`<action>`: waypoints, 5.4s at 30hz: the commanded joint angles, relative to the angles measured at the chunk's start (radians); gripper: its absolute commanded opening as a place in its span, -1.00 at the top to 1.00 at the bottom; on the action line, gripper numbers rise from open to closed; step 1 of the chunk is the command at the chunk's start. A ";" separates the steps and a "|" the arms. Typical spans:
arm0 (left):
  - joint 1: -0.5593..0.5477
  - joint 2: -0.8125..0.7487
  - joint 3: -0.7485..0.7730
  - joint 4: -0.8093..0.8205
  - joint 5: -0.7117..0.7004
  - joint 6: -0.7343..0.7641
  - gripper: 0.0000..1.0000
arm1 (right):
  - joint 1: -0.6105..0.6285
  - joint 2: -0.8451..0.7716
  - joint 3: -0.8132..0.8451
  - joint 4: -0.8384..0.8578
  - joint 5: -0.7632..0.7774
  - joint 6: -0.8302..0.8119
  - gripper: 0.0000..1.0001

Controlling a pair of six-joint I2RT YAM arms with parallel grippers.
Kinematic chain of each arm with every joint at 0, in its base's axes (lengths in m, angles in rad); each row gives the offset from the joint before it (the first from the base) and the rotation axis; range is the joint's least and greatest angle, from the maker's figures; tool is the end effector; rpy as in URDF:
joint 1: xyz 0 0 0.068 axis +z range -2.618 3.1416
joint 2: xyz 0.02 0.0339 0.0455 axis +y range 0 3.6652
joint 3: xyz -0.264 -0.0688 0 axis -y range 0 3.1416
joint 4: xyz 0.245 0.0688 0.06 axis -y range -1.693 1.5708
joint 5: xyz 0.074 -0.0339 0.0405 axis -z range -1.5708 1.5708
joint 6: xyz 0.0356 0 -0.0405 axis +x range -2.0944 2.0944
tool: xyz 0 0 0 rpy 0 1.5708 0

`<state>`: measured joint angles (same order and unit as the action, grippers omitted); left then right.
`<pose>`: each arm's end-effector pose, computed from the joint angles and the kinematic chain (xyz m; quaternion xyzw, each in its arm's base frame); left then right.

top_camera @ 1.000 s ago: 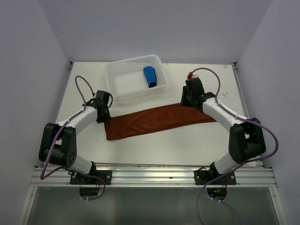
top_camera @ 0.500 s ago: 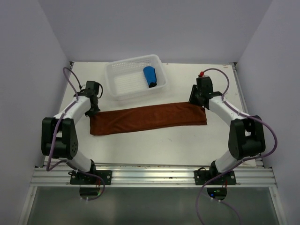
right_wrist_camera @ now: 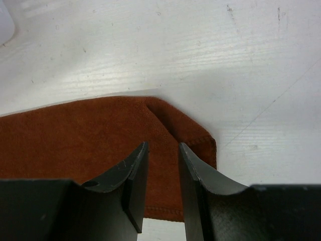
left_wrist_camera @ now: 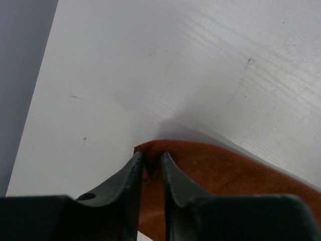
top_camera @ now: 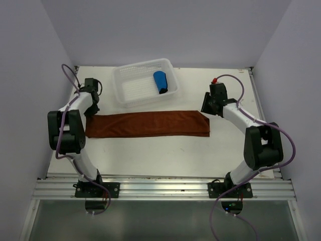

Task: Roll the towels
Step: Fold the towel

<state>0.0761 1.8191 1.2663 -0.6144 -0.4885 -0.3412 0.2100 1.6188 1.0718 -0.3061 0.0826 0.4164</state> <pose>0.3640 0.0445 0.1949 -0.2443 0.9200 0.2091 0.2241 0.3382 0.0691 0.2185 0.1108 0.9290 0.0713 0.3457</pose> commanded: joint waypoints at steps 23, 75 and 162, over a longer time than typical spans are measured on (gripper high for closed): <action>-0.007 -0.524 -0.263 0.280 0.467 -0.039 -0.37 | -0.026 -0.163 -0.108 -0.160 0.017 0.004 0.31; -0.740 -0.015 -0.033 0.436 0.447 0.007 -0.32 | -0.141 -0.123 -0.251 -0.053 -0.248 0.108 1.00; -0.769 0.048 -0.068 0.433 0.470 0.008 -0.33 | 0.052 0.018 0.254 -0.361 -0.129 -0.151 1.00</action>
<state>-0.6888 1.9053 1.2041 -0.1963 -0.0254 -0.3473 0.2619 1.7142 1.3602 -0.6426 -0.0696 0.2714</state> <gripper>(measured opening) 0.664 0.011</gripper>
